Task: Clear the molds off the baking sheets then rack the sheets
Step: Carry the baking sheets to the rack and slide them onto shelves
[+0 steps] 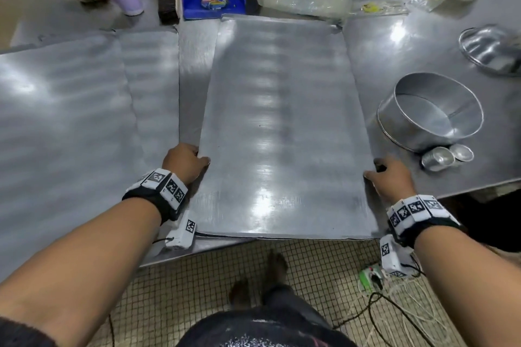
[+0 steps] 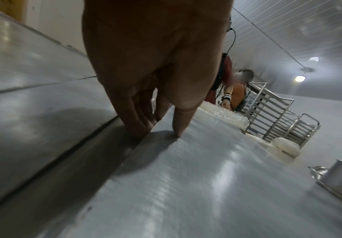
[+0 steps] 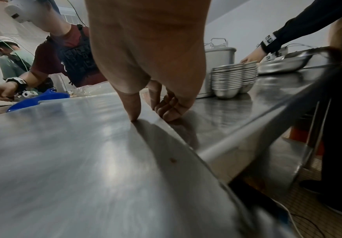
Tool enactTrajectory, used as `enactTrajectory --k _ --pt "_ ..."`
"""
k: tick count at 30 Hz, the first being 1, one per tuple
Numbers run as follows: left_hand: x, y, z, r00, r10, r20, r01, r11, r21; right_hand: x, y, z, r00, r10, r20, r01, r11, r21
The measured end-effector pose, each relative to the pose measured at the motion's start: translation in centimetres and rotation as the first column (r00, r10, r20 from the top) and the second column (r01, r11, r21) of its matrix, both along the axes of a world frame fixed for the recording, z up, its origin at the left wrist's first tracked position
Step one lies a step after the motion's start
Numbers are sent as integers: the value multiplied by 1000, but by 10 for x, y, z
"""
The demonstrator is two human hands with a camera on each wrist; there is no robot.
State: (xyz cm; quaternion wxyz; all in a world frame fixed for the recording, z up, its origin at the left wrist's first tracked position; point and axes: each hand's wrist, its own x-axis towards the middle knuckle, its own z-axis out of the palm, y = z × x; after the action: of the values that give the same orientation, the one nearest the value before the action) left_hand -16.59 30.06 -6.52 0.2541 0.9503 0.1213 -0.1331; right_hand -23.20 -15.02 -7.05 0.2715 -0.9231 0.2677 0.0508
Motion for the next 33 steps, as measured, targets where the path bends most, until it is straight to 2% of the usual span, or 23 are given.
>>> enactTrajectory --k 4,8,15,23,26,33 --pt "-14 2 0 999 -22 -28 23 999 46 -36 2 1 999 -42 -24 42 999 15" --pt "-32 2 -5 1000 -20 -24 21 998 65 -66 0 -2 989 -147 -11 147 983 111" --pt "-47 -7 -5 1000 -23 -17 24 996 84 -73 7 -1 975 -222 7 217 961 171" --pt "-75 -22 -9 999 -44 15 42 994 98 -76 -10 1 988 -156 -15 155 963 220" --pt "-89 -28 -5 999 -13 29 11 997 74 -82 -18 0 995 -102 -1 99 963 250" --pt "-128 -39 5 994 105 40 -106 994 21 -90 -24 4 999 29 42 -37 983 182"
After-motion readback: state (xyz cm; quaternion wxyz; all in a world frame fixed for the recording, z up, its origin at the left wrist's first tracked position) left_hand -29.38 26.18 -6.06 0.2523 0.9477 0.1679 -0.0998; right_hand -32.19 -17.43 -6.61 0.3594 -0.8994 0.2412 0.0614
